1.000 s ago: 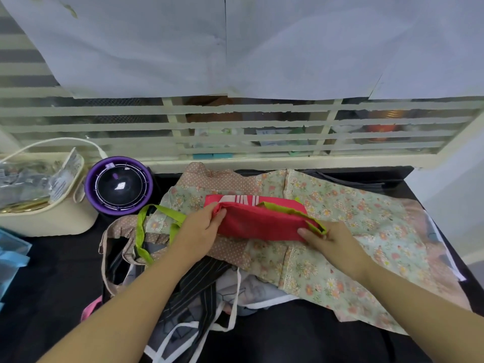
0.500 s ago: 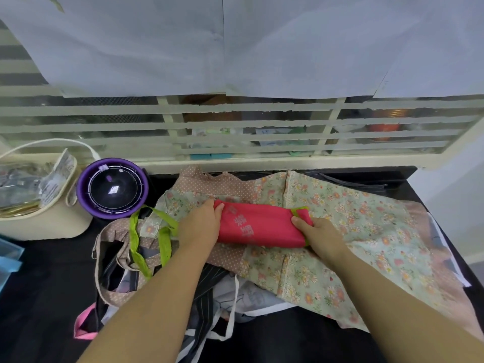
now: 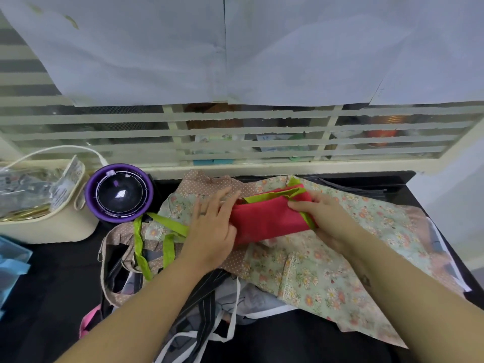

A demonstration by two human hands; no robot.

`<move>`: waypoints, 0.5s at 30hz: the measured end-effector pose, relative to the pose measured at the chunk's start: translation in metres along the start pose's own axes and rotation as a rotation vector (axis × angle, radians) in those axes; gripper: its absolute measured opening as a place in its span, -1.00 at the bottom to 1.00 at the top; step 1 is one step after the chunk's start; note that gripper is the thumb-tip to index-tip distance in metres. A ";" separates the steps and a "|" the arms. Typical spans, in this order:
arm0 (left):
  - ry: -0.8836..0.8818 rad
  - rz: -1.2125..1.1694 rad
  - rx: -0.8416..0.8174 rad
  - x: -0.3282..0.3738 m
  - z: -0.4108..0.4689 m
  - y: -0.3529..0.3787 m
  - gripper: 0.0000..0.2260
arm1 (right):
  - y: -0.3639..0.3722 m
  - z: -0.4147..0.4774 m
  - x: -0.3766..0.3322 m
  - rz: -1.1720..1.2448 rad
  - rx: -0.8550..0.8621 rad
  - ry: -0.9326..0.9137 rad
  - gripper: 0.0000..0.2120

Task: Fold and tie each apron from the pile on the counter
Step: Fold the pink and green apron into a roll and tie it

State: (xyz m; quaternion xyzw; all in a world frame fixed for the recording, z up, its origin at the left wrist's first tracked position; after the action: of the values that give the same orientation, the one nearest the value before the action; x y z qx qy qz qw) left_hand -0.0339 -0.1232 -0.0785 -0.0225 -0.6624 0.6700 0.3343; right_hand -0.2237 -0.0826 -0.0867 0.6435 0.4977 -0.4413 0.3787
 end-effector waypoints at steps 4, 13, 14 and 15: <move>0.104 0.049 -0.040 0.043 0.001 -0.043 -0.11 | 0.028 -0.032 -0.078 -0.346 -0.208 -0.252 -0.83; 0.053 -0.426 -0.414 0.090 -0.007 -0.103 -0.77 | 0.070 -0.098 -0.189 -0.623 -0.356 -0.543 -0.81; 0.047 -0.451 -0.421 0.094 -0.008 -0.107 -0.78 | 0.075 -0.100 -0.197 -0.630 -0.344 -0.575 -0.83; 0.040 -0.500 -0.418 0.097 -0.008 -0.111 -0.79 | 0.077 -0.100 -0.205 -0.642 -0.313 -0.608 -0.81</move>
State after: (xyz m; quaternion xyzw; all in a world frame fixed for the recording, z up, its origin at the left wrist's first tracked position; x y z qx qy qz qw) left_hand -0.0593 -0.0810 0.0605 0.0596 -0.7640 0.4161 0.4895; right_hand -0.1536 -0.0692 0.1433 0.2335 0.5987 -0.6242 0.4443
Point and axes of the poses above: each hand's wrist, its own z-axis towards the middle knuckle, its own y-axis out of the palm, x = y × z, the point moved 10 cm from there along z, towards the middle knuckle, and after that the axes turned 3 degrees about -y, right-handed, at the moved point
